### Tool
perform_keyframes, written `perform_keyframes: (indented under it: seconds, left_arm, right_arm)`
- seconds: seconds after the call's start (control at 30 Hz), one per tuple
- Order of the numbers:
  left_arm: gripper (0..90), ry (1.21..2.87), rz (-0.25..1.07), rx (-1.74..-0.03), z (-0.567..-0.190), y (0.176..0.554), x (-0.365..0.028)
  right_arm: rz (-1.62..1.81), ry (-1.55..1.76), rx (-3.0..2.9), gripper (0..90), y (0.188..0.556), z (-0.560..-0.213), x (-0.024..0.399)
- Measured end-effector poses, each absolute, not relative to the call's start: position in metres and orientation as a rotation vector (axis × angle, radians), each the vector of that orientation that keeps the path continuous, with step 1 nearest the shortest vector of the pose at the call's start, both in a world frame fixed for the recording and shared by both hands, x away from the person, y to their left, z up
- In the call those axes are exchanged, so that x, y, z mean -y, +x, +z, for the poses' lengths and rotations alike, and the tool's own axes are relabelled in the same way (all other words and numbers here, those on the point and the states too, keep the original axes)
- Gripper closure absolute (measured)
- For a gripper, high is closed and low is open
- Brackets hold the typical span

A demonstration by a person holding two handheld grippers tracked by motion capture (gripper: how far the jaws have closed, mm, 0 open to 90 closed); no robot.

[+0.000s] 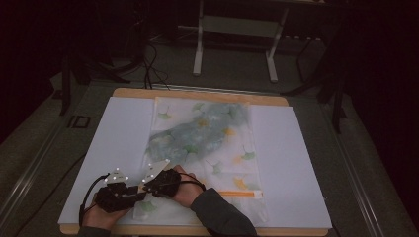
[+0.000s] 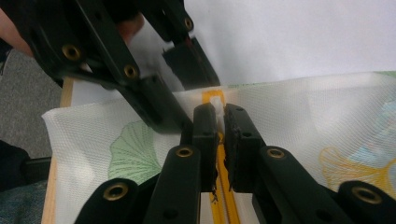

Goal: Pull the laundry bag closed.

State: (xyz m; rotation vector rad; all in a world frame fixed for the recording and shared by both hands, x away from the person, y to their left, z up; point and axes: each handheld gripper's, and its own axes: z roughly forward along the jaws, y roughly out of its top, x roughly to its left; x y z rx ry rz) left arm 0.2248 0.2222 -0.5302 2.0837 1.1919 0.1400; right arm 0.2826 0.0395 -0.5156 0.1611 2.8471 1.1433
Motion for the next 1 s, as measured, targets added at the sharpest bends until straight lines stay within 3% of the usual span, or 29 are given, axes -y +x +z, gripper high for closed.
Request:
perform_keyframes:
  seconds: [0.53,1.0]
  left_arm:
    - [85.1,2.094,0.065,-1.176,-0.533,0.23,-0.219]
    - [87.3,2.105,0.072,-1.168,-0.532,0.229,-0.219]
  right_arm:
    - [1.117,0.165,-2.856,83.8,0.284,-0.518,-0.034]
    - [1.103,0.177,-2.88,84.1,0.286,-0.526,-0.032]
